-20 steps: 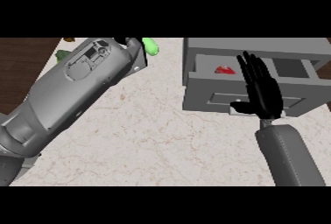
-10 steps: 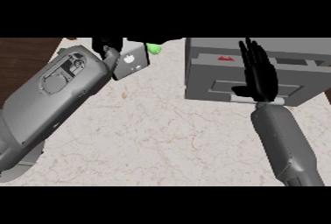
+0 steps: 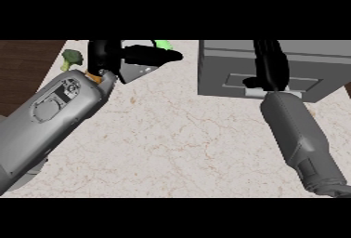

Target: Pick up the can, place it into the drawer and close the drawer

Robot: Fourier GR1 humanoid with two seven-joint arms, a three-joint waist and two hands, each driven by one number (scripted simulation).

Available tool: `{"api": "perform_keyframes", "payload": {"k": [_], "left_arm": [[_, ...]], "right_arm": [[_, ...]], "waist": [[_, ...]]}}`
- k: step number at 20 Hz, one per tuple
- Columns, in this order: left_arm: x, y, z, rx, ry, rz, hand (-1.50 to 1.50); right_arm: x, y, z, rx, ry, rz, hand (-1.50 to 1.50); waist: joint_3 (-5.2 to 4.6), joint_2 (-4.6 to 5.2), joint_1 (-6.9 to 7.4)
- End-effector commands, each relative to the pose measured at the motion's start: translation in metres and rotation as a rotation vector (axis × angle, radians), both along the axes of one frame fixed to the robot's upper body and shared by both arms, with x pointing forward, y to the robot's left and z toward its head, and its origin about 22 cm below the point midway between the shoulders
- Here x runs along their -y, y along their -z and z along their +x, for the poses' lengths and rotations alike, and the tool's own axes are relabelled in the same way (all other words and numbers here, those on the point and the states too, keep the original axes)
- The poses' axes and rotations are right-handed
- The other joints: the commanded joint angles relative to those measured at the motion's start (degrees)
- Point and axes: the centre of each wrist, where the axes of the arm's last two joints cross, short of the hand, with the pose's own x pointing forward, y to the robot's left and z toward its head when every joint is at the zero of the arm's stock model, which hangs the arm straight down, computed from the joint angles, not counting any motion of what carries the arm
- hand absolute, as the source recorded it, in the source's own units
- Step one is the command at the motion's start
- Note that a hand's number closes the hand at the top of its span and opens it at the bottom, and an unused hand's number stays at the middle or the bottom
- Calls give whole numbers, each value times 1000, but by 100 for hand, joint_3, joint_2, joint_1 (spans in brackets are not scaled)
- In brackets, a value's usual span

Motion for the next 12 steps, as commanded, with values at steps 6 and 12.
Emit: {"api": "perform_keyframes", "payload": {"k": [6,12], "left_arm": [[-26,6,-11,10,5,20,-150],[-23,13,-19,4,22,19,-150]], "right_arm": [[-29,-39,28,3,-4,24,-150],[-24,-64,38,10,9,36,-150]], "waist": [[27,106,162],[30,134,164]]}}
